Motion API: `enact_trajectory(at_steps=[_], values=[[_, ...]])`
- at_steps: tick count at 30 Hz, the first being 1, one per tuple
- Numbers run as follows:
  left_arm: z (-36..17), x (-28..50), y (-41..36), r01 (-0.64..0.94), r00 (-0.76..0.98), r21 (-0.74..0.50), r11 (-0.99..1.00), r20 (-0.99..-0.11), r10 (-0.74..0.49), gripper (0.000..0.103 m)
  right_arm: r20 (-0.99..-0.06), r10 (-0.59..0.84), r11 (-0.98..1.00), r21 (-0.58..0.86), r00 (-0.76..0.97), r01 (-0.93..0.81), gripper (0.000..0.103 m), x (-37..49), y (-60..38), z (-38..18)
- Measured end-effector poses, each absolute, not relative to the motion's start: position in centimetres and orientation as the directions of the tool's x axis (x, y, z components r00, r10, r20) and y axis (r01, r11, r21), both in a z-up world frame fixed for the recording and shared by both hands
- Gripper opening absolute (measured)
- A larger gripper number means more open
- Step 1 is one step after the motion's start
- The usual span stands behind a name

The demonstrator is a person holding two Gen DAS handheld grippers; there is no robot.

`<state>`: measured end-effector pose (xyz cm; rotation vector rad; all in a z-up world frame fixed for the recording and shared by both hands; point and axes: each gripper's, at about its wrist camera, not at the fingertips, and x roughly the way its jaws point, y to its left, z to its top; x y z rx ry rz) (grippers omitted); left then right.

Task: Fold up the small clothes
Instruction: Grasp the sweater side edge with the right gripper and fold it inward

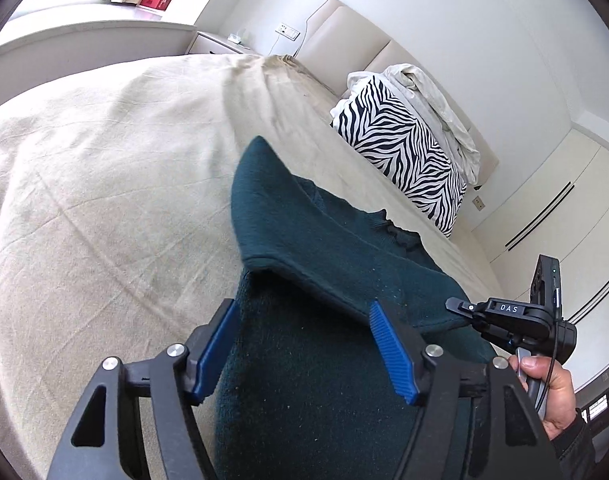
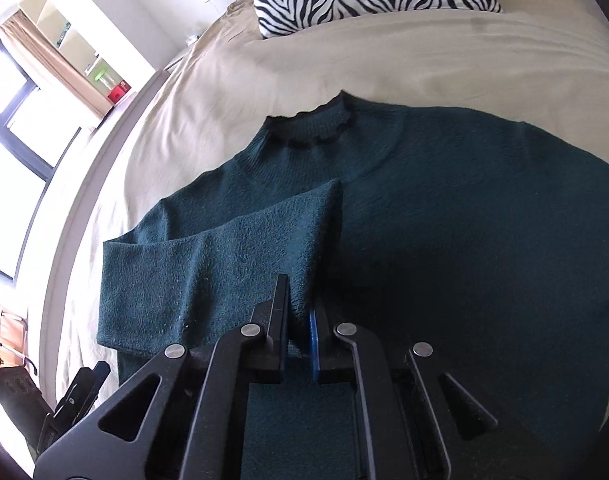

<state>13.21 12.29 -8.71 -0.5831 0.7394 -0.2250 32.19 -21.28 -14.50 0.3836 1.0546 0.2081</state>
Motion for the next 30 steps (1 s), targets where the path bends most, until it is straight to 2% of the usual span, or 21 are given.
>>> enact_trajectory(at_steps=[3,9,16,22,23,24,26,27,30], values=[[-7.8,14.0,12.1,0.001,0.724,-0.560,0.829,-0.571,-0.387,0.049,-0.816,0.276,0.935,0.351,0.508,0.057,0.007,31.9,-24.6,-13.8],[-6.4,16.1,11.7,0.015,0.727,-0.546,0.838,-0.569,-0.384,0.032,-0.828,0.210,0.940,0.318,0.519,0.126,0.007,31.2,-29.1,-14.1],[-6.0,21.1,9.5,0.042,0.704,-0.497,0.867,-0.601,-0.379,0.031,-0.834,0.226,0.940,0.322,0.504,0.111,0.007,31.5,-29.0,-14.7],[-9.5,27.2,7.5,0.020,0.626,-0.361,0.932,-0.722,-0.293,0.031,-0.825,0.261,0.920,0.369,0.501,0.130,0.007,31.7,-29.8,-14.9],[-10.7,28.0,7.5,0.012,0.603,-0.333,0.943,-0.750,-0.273,0.027,-0.825,0.268,0.916,0.378,0.498,0.133,0.008,31.7,-30.0,-15.5],[-11.6,28.2,7.7,0.015,0.606,-0.313,0.950,-0.753,-0.257,0.019,-0.826,0.274,0.913,0.384,0.493,0.136,0.009,31.7,-30.2,-16.0],[-12.3,27.9,8.6,0.039,0.633,-0.347,0.937,-0.717,-0.292,0.019,-0.827,0.291,0.904,0.403,0.480,0.146,0.011,30.9,-31.3,-17.3],[-12.3,27.8,8.9,0.037,0.634,-0.367,0.929,-0.710,-0.306,0.019,-0.827,0.296,0.899,0.411,0.477,0.154,0.015,30.7,-31.7,-17.3],[-12.5,27.6,9.0,0.039,0.636,-0.371,0.928,-0.707,-0.310,0.019,-0.826,0.266,0.889,0.410,0.498,0.205,0.017,30.4,-33.2,-17.7]])
